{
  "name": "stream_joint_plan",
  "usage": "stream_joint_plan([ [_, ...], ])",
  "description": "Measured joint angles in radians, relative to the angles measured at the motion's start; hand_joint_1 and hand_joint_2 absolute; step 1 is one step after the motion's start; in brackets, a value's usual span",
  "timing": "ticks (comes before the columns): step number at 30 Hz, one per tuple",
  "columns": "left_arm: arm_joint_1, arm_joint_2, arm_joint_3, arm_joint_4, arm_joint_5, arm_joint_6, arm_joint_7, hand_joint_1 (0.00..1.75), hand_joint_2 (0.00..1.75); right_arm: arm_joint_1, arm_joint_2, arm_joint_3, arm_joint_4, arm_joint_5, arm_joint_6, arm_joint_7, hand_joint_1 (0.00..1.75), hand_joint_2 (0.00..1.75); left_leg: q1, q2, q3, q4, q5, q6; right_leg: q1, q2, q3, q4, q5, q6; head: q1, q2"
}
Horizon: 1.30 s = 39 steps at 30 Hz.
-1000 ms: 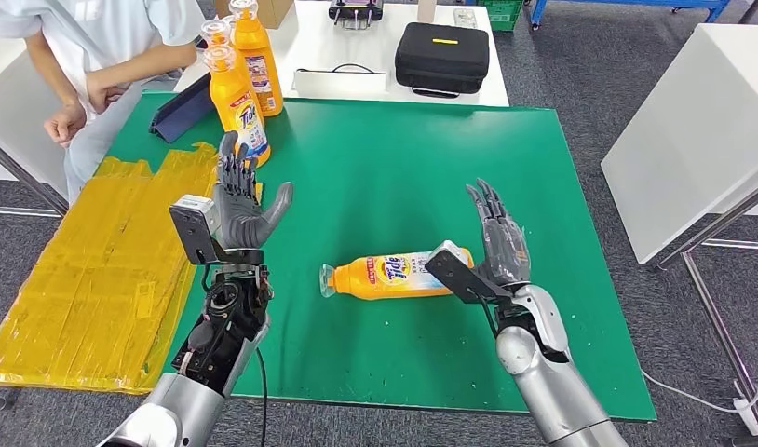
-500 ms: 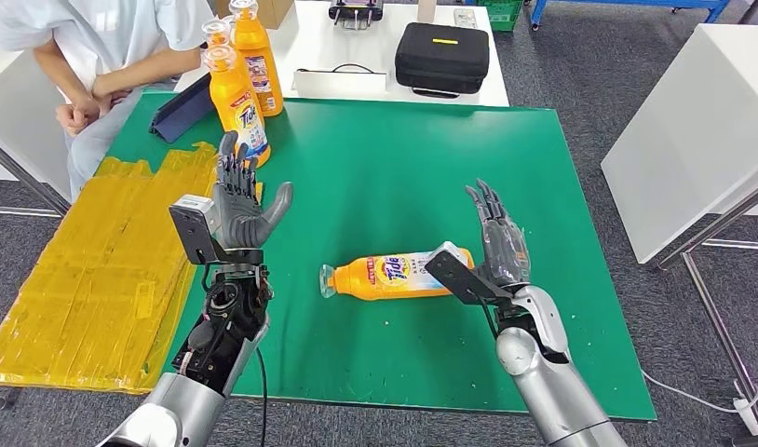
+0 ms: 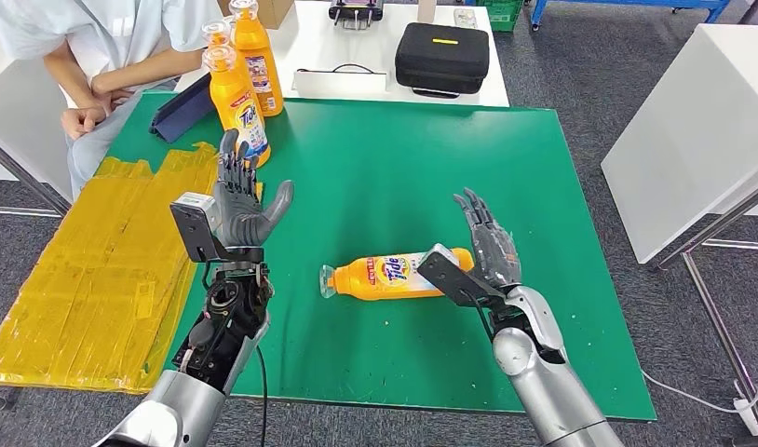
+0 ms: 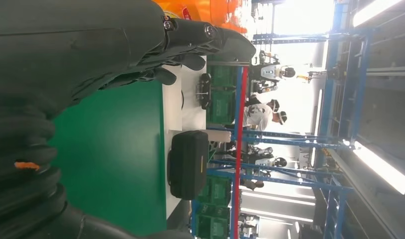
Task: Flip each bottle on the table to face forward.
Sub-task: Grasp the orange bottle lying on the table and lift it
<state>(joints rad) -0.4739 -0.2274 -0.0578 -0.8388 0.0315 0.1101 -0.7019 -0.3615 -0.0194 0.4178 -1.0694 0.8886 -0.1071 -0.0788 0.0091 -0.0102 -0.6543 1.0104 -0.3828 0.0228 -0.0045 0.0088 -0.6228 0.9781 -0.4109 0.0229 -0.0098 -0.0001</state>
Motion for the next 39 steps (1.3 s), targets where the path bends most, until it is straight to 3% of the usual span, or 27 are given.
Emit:
stream_joint_plan([
  [4,-0.009,-0.004,-0.005,0.009,0.002,-0.011,0.0,0.0,1.75,-0.004,-0.016,0.015,0.034,0.005,0.112,-0.022,0.0,1.75,0.0,0.0,0.0,0.0,0.0,0.0,0.0,0.0,0.0,0.0,0.0,0.0,0.0,0.0],
  [8,-0.001,-0.012,-0.012,0.01,0.002,-0.015,0.0,0.0,1.75,0.014,-0.055,0.038,0.024,-0.001,0.118,-0.039,0.0,1.75,-0.001,-0.001,0.0,0.0,0.0,0.0,-0.001,-0.001,0.0,0.0,0.0,0.0,0.0,0.0],
  [12,0.002,-0.015,-0.021,0.01,0.003,-0.013,0.0,0.0,1.75,0.06,-0.082,0.035,-0.059,-0.041,0.067,-0.041,0.0,1.75,-0.001,-0.001,-0.001,0.0,0.0,0.0,-0.002,-0.001,0.0,0.0,0.0,0.0,0.0,0.0],
  [16,0.013,-0.015,-0.024,0.004,0.01,0.002,0.0,0.0,1.75,0.108,-0.083,0.017,-0.173,-0.142,-0.036,-0.12,0.0,1.75,-0.001,0.0,-0.001,0.0,-0.001,0.0,-0.002,-0.001,0.0,0.0,0.0,0.0,0.0,0.0],
  [27,0.028,-0.017,-0.042,-0.01,0.018,0.025,0.0,0.0,1.75,0.167,-0.068,-0.008,-0.33,-0.326,-0.179,-0.266,0.0,1.75,-0.001,0.0,0.0,0.0,0.0,0.0,-0.001,-0.001,0.0,0.0,0.0,0.0,0.0,0.0],
  [39,0.029,-0.017,-0.058,-0.017,0.04,0.043,0.0,0.0,1.75,0.196,-0.094,-0.007,-0.383,-0.429,-0.216,-0.316,0.0,1.75,-0.002,0.0,0.0,0.0,0.0,0.0,-0.002,-0.001,0.0,0.0,0.0,0.0,0.0,0.0],
])
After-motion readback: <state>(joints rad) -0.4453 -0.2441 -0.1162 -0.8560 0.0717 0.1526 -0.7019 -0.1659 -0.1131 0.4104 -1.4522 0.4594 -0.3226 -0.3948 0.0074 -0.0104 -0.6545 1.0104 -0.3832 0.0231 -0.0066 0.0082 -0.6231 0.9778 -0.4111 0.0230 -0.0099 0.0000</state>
